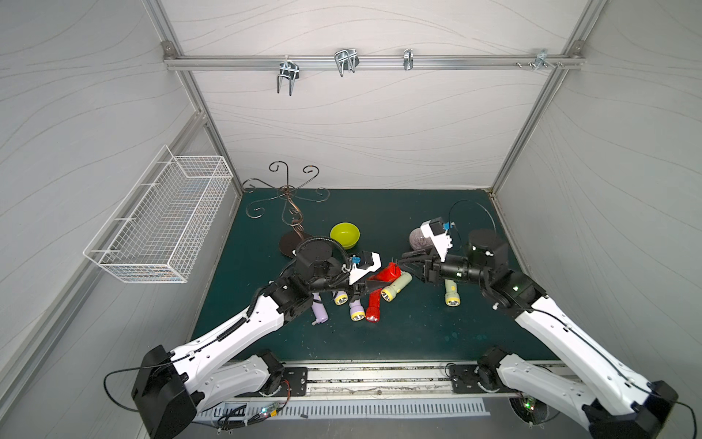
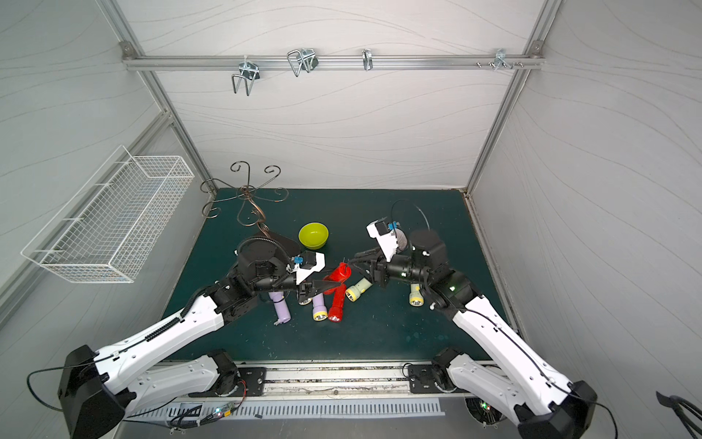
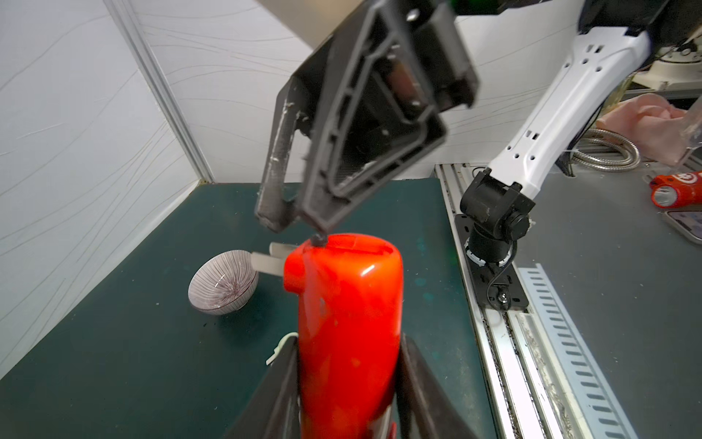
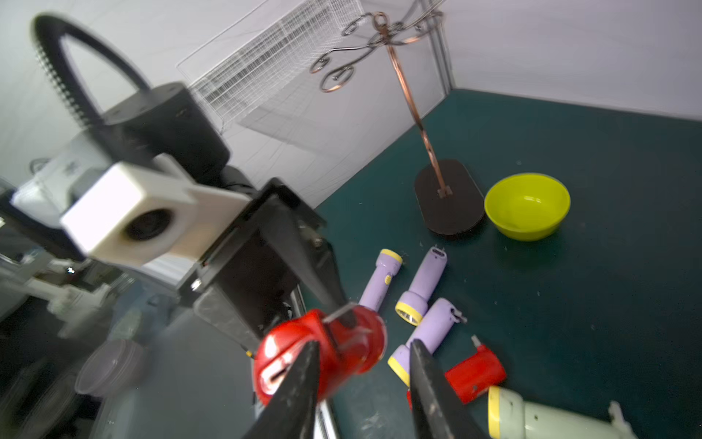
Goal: Close the plug at the bottom of the flashlight
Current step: Close the plug of the flashlight.
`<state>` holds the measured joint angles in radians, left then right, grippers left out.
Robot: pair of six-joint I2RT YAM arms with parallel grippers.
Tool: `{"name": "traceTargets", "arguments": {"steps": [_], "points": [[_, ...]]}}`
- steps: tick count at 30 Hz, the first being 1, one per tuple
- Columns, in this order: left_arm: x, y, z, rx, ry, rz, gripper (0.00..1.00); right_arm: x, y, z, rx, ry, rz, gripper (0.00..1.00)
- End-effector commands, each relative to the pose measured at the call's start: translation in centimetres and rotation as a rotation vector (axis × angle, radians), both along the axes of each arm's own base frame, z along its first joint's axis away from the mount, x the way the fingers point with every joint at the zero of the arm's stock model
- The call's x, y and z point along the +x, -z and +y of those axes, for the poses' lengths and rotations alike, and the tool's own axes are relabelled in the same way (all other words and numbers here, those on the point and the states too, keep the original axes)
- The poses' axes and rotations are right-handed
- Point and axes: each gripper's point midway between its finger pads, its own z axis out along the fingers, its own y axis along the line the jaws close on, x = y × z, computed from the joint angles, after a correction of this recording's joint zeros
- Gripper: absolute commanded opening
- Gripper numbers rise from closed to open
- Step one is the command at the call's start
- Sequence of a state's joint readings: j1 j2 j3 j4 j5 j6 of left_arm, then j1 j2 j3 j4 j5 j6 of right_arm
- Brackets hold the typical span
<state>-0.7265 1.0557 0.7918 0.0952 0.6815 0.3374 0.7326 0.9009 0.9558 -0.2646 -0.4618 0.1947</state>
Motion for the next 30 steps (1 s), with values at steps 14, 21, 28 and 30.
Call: {"name": "traceTargets", "arguments": {"steps": [14,21,28,30], "points": [[-2.0,-2.9,-0.1,-0.053,0.181,-0.023,0.00,-2.7,-0.8,0.0,-0.350,-0.017,-0.436,0.58],[-2.1,-2.9,0.0,-0.052,0.185,-0.027,0.00,-3.9,-0.2,0.3,-0.403,-0.040,-0.463,0.55],[-2.3,-3.1,0.1,-0.054,0.192,-0.033,0.00,-3.3,0.4,0.4,-0.438,-0.019,-0.464,0.44],[-2.3,-3.0,0.1,-0.053,0.192,-0.032,0.00,-3.1,0.5,0.6,-0.450,-0.010,-0.468,0.41]]}}
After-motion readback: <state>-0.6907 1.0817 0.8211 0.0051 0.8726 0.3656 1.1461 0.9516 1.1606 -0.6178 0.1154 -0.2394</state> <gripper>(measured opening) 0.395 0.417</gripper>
